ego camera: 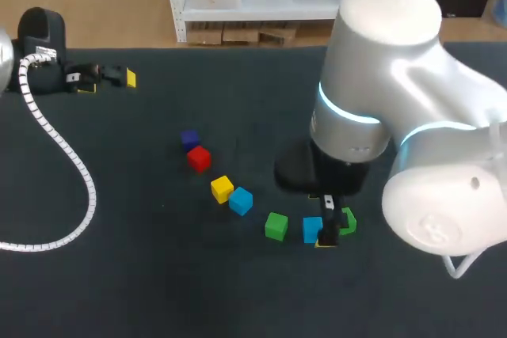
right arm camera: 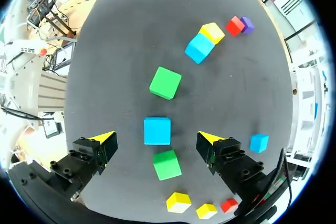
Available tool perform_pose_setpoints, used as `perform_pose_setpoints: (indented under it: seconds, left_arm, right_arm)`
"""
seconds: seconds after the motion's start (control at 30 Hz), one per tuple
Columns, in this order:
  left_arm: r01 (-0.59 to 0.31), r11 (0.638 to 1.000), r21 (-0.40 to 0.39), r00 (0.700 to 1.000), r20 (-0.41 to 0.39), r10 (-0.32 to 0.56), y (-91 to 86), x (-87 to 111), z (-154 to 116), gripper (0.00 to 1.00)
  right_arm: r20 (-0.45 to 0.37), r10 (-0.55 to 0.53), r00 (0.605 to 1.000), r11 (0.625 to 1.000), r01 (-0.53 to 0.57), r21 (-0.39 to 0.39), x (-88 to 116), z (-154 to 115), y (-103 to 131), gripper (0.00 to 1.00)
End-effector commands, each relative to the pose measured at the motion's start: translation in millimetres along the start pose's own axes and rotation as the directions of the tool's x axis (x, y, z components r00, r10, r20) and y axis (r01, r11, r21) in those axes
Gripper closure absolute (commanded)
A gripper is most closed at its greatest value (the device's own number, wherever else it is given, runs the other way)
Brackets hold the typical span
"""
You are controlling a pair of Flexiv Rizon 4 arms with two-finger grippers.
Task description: Place the blue cubes, place green cubes on the blue cubes, place the yellow cubes on the green cubes, then place the red cubes on the yellow cubes, and place purple cube on the red cubes.
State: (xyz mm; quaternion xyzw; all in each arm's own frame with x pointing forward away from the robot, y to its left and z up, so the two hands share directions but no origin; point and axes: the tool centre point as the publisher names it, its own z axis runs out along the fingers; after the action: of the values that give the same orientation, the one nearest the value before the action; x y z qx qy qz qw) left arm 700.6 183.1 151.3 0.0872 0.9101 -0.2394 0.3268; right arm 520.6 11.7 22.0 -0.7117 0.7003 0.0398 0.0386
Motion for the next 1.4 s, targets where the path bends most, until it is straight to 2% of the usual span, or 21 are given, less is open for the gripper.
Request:
perform_pose_setpoints:
  seconds: [0.03,0.3,0.4,0.43,0.6,0.63,0.7,0.9,1.07,1.27,1.4]
  left_arm:
    - [-0.001,1.0,0.005,1.0,0.005,0.001,1.1,1.0,0.0,0.0]
    - [-0.001,1.0,0.005,1.0,0.005,0.001,1.1,1.0,0.0,0.0]
    - [-0.001,1.0,0.005,1.0,0.005,0.001,1.1,1.0,0.0,0.0]
    - [-0.001,1.0,0.005,1.0,0.005,0.001,1.1,1.0,0.0,0.0]
    - [-0.001,1.0,0.005,1.0,0.005,0.001,1.1,1.0,0.0,0.0]
    - [-0.001,1.0,0.005,1.0,0.005,0.001,1.1,1.0,0.0,0.0]
    - [-0.001,1.0,0.005,1.0,0.005,0.001,1.1,1.0,0.0,0.0]
    - [-0.001,1.0,0.005,1.0,0.005,0.001,1.1,1.0,0.0,0.0]
    - [-0.001,1.0,0.005,1.0,0.005,0.001,1.1,1.0,0.0,0.0]
    - [-0.001,1.0,0.005,1.0,0.005,0.001,1.1,1.0,0.0,0.0]
    - [-0.001,1.0,0.005,1.0,0.005,0.001,1.1,1.0,0.0,0.0]
  right_arm:
    - [-0.004,0.0,1.0,1.0,0.0,-0.001,-4.1,15.0,-7.3,0.0]
    - [-0.015,0.001,1.0,1.0,-0.001,0.004,-6.6,24.3,-13.6,0.0]
    - [-0.02,0.002,1.0,1.0,-0.002,0.007,-6.4,26.4,-14.8,0.32]
    - [-0.025,0.004,1.0,1.0,-0.004,0.011,-6.0,27.1,-15.3,0.5]
    - [-0.037,0.002,0.999,1.0,-0.002,0.022,-3.1,28.1,-16.2,0.7]
    - [-0.037,0.003,0.999,1.0,-0.002,0.022,-2.5,27.6,-16.5,0.84]
    - [-0.038,0.003,0.999,1.0,-0.003,0.021,-1.5,26.3,-17.5,1.0]
    - [-0.037,-0.004,0.999,0.999,0.006,0.035,1.8,17.3,-29.7,1.0]
    - [-0.037,0.006,0.999,0.998,-0.003,0.066,3.3,4.4,-57.5,1.0]
    - [-0.015,0.012,1.0,0.999,-0.012,0.041,5.3,-6.4,-95.3,1.0]
    - [-0.018,0.0,1.0,0.998,0.001,0.059,3.5,-13.8,-115.3,1.0]
